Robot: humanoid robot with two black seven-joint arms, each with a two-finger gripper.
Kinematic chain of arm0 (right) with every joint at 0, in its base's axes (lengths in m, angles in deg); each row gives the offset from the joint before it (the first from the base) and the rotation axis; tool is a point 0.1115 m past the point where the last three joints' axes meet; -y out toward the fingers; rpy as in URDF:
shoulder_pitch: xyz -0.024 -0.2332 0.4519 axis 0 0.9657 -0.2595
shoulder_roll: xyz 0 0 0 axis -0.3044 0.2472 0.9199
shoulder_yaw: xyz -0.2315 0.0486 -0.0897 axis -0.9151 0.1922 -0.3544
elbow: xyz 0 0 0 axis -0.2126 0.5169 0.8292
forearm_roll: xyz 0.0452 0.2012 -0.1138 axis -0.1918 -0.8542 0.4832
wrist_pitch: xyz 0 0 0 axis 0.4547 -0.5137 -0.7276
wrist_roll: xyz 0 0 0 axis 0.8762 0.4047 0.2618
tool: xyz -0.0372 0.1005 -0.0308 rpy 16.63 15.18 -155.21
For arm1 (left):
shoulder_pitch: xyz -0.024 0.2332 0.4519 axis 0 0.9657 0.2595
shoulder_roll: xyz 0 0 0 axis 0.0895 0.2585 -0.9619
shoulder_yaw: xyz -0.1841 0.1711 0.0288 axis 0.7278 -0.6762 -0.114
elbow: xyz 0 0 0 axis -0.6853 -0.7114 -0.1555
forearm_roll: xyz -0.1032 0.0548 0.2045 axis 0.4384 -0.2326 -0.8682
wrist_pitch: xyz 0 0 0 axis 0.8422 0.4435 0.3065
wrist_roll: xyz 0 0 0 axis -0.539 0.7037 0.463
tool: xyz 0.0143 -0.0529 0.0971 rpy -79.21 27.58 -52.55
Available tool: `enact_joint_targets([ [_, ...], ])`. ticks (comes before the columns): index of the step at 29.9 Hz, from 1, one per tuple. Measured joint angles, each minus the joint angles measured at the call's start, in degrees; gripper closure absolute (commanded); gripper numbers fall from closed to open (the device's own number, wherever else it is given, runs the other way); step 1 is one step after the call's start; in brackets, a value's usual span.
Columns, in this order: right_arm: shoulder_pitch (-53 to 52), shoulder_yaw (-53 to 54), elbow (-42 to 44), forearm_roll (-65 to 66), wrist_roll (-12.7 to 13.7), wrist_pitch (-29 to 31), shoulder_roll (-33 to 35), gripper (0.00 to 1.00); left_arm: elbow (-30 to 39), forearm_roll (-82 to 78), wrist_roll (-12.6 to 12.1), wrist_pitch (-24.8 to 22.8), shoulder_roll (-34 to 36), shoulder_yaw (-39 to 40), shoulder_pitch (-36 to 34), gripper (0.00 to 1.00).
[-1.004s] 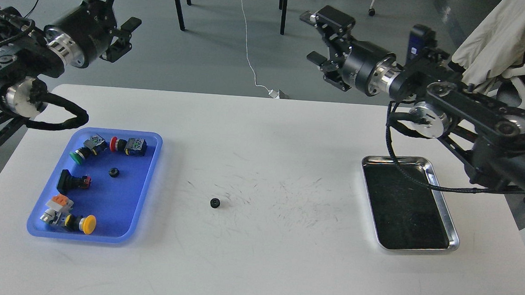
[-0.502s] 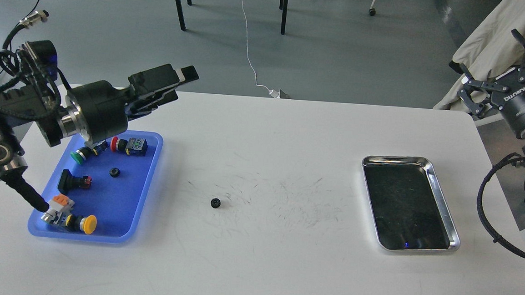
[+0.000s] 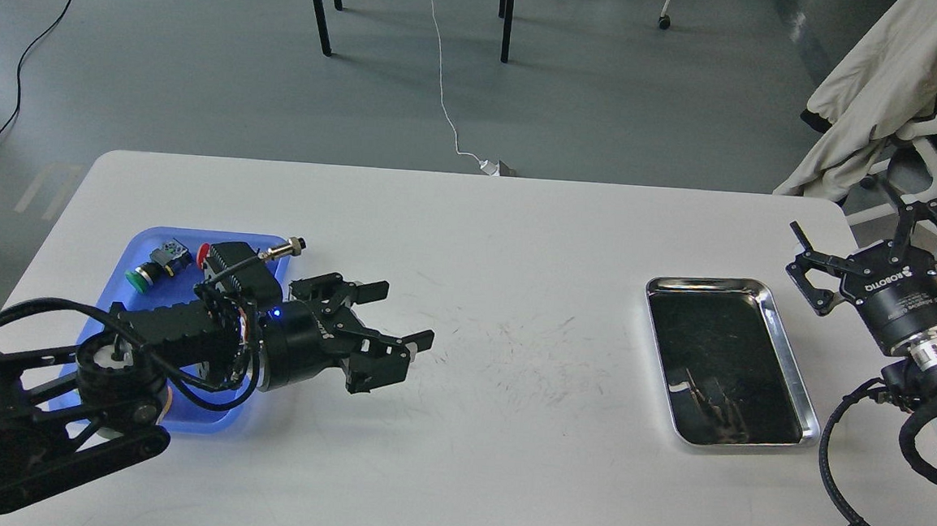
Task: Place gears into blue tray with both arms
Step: 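Reach the left gripper to the black part and grasp it, then carry the black part into the blue tray and release it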
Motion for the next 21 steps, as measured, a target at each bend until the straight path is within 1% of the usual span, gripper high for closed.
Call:
enact_joint_targets([
  [5, 0.0, -0.1, 0.1, 0.1, 0.0, 0.0, -0.1, 0.03, -5.4, -6.9, 0.4, 0.3, -3.0, 0.0, 1.6, 0.05],
  [10, 0.0, -0.1, 0.2, 0.2, 0.0, 0.0, -0.1, 0.03, -8.8, -8.3, 0.6, 0.5, -4.3, 0.0, 3.4, 0.07],
  [17, -0.1, -0.1, -0.2, 0.4, 0.1, 0.0, 0.2, 0.04, -10.7, -8.3, 0.6, 0.6, -4.6, 0.0, 4.7, 0.18],
  [21, -0.1, 0.0, -0.2, 0.4, 0.1, 0.0, 0.3, 0.04, -12.5, -8.4, 0.7, 0.8, -5.7, 0.0, 4.8, 0.22],
])
